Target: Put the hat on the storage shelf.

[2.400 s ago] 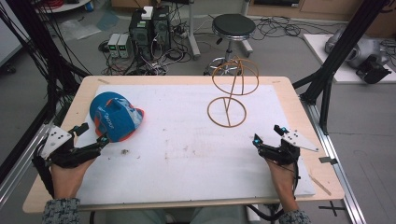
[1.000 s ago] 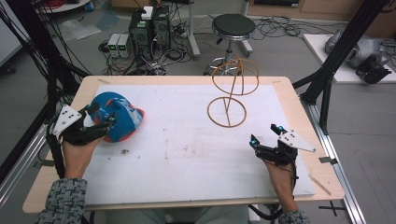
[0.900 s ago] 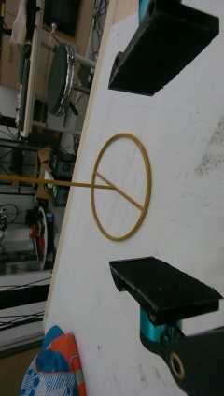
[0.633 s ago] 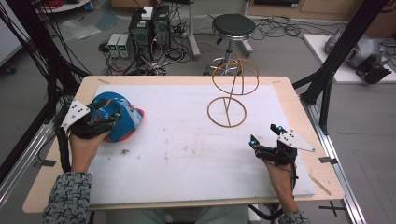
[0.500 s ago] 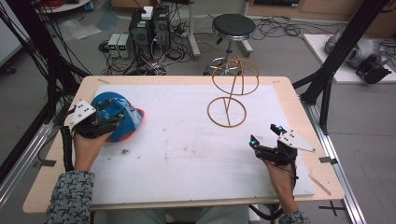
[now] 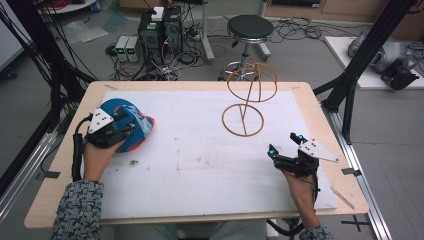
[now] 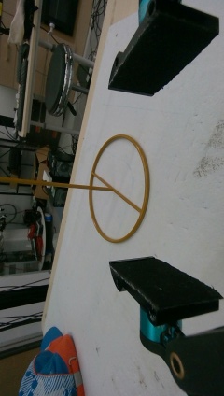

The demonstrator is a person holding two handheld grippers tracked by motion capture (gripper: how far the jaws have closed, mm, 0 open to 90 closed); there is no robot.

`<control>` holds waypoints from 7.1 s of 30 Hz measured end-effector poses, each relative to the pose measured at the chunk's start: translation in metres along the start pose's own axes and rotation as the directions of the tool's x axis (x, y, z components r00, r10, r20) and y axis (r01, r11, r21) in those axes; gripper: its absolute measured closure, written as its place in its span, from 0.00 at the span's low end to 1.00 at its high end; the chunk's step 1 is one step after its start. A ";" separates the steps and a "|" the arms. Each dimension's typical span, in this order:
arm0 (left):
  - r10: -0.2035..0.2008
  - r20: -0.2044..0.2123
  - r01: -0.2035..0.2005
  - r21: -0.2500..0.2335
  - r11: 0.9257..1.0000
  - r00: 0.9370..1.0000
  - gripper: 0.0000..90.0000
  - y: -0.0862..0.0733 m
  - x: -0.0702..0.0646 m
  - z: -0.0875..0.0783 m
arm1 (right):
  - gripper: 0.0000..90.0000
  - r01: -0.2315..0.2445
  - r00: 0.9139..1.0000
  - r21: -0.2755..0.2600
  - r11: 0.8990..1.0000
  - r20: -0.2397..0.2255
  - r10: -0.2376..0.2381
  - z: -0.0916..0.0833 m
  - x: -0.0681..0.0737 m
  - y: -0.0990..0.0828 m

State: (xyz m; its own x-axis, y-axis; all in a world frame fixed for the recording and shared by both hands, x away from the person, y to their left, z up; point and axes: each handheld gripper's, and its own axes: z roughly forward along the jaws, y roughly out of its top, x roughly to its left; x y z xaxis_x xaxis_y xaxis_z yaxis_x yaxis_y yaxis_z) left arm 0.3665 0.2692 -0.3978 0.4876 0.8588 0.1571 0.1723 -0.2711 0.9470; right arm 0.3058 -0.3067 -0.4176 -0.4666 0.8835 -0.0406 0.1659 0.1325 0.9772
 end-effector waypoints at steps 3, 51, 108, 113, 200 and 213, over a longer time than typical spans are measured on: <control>-0.006 0.003 0.006 0.013 1.000 1.000 0.69 -0.001 0.001 0.000 | 0.12 0.004 1.000 0.001 1.000 0.003 -0.004 0.000 0.001 0.000; -0.238 0.013 0.233 -0.260 0.937 0.971 0.99 0.181 -0.012 0.039 | 0.12 -0.051 0.998 0.009 0.999 0.022 0.051 -0.015 -0.014 -0.005; -0.072 0.287 0.181 -0.375 0.909 0.955 0.99 0.284 -0.121 0.164 | 0.12 -0.059 0.998 -0.009 0.998 0.035 0.060 -0.038 -0.022 -0.006; -0.106 0.252 0.198 -0.374 0.906 0.962 0.99 0.285 -0.118 0.167 | 0.12 -0.063 0.997 -0.008 0.998 0.034 0.064 -0.039 -0.023 -0.006; 0.248 0.461 -0.154 -0.232 0.960 0.852 0.99 0.277 -0.235 0.187 | 0.12 -0.054 0.998 0.002 0.999 0.019 0.054 -0.039 -0.021 -0.007; 0.246 0.479 -0.144 -0.240 0.960 0.842 0.99 0.278 -0.236 0.183 | 0.12 -0.058 0.998 0.007 0.998 0.014 0.058 -0.038 -0.020 -0.007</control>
State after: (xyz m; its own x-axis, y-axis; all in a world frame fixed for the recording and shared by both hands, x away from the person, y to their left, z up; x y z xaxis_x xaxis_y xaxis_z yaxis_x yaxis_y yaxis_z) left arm 0.4559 -0.0884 -0.2228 0.8634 0.4484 0.2313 -0.1104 -0.2794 0.9538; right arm 0.2811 -0.3423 -0.4160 -0.4443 0.8958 0.0133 0.1990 0.0842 0.9764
